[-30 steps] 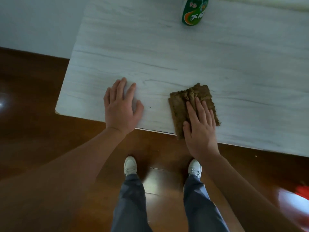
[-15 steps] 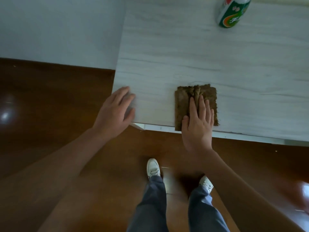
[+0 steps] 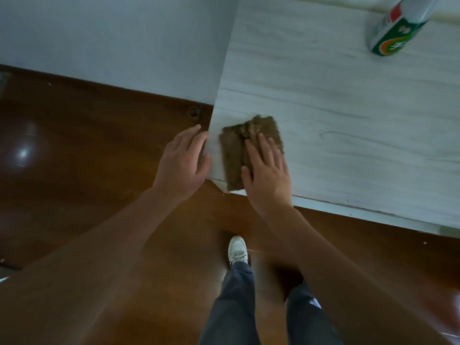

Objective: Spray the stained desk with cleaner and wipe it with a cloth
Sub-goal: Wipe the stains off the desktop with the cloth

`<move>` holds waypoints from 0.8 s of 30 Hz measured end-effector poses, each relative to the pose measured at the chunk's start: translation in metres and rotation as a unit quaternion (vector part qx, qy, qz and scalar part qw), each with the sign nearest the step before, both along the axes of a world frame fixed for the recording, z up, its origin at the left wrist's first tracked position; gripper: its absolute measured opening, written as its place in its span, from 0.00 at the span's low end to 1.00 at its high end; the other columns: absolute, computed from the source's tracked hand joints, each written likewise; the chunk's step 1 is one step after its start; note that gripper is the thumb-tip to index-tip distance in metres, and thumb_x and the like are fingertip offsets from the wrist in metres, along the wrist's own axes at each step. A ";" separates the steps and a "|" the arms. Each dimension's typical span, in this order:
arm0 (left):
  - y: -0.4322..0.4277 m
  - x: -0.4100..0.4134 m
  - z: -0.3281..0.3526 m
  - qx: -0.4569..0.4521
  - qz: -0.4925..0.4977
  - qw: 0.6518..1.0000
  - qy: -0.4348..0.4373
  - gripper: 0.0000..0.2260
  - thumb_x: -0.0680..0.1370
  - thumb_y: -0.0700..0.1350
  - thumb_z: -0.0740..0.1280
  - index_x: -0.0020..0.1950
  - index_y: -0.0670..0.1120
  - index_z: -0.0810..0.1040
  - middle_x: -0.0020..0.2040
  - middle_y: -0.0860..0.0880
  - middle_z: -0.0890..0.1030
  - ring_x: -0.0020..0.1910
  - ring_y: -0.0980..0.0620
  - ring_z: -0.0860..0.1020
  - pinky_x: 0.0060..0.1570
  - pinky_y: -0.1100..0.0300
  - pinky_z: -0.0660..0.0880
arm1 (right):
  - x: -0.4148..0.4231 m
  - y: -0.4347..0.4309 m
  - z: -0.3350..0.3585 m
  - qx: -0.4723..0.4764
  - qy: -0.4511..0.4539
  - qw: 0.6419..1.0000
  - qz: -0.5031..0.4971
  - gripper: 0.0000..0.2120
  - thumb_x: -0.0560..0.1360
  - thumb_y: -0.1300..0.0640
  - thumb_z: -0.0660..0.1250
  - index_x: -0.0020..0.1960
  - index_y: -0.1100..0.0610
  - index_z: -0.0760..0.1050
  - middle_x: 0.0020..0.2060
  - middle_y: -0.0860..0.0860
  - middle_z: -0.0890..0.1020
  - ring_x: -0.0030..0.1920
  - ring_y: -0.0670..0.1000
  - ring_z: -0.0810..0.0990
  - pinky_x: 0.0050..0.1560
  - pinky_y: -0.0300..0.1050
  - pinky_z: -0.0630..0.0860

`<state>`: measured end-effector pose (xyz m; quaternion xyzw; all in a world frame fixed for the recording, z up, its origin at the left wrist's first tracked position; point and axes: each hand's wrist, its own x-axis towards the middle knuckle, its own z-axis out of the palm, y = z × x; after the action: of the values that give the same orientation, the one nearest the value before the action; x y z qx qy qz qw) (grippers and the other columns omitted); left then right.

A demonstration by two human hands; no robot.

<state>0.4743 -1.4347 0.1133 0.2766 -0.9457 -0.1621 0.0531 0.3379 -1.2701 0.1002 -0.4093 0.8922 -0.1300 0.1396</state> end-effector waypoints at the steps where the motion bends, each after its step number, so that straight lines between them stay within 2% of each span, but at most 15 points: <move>1: 0.000 -0.002 0.002 -0.001 -0.003 1.000 -0.004 0.22 0.84 0.51 0.58 0.75 0.42 0.70 0.76 0.43 0.71 0.76 0.45 0.68 0.73 0.49 0.67 | -0.011 0.006 0.001 0.005 -0.007 0.999 -0.044 0.28 0.83 0.46 0.54 0.81 0.47 0.53 0.81 0.49 0.52 0.81 0.53 0.47 0.80 0.52 0.46; 3: 0.003 -0.008 0.005 0.003 -0.008 1.000 -0.010 0.23 0.84 0.52 0.56 0.75 0.42 0.70 0.76 0.42 0.71 0.76 0.44 0.68 0.73 0.48 0.67 | -0.034 0.019 0.004 0.012 -0.019 0.993 -0.113 0.28 0.83 0.46 0.54 0.81 0.48 0.53 0.81 0.50 0.51 0.81 0.52 0.46 0.80 0.52 0.47; 6: 0.010 -0.029 0.008 0.014 -0.024 0.999 -0.022 0.24 0.83 0.54 0.55 0.75 0.43 0.69 0.77 0.42 0.70 0.77 0.44 0.66 0.74 0.46 0.66 | -0.072 0.043 0.008 0.020 -0.018 0.989 -0.146 0.28 0.83 0.47 0.54 0.81 0.48 0.53 0.81 0.50 0.51 0.81 0.52 0.46 0.80 0.52 0.49; 14: 0.035 -0.105 -0.002 0.022 -0.030 0.999 -0.027 0.25 0.84 0.54 0.54 0.78 0.44 0.66 0.80 0.42 0.65 0.80 0.42 0.61 0.77 0.44 0.61 | -0.144 0.069 0.009 0.027 -0.018 0.989 -0.144 0.28 0.83 0.47 0.55 0.81 0.48 0.52 0.81 0.51 0.51 0.81 0.53 0.47 0.80 0.54 0.49; 20: 0.066 -0.130 -0.023 -0.015 0.035 0.998 -0.057 0.25 0.84 0.54 0.54 0.78 0.45 0.65 0.81 0.42 0.63 0.82 0.42 0.58 0.80 0.41 0.55 | -0.166 0.068 0.005 -0.008 -0.020 0.993 -0.118 0.28 0.81 0.49 0.59 0.80 0.51 0.58 0.80 0.52 0.56 0.80 0.56 0.51 0.79 0.57 0.52; 24: 0.071 -0.132 -0.025 -0.033 0.050 0.996 -0.064 0.25 0.84 0.54 0.54 0.79 0.46 0.64 0.82 0.42 0.61 0.82 0.43 0.56 0.81 0.42 0.52 | -0.172 0.073 0.006 -0.006 -0.027 0.995 -0.091 0.30 0.81 0.48 0.61 0.80 0.51 0.57 0.80 0.52 0.56 0.80 0.56 0.50 0.79 0.56 0.51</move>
<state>0.3420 -1.3634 0.0879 0.3318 -0.9369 -0.1095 0.0096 0.1661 -1.1975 0.1066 -0.3238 0.9208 -0.1587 0.1486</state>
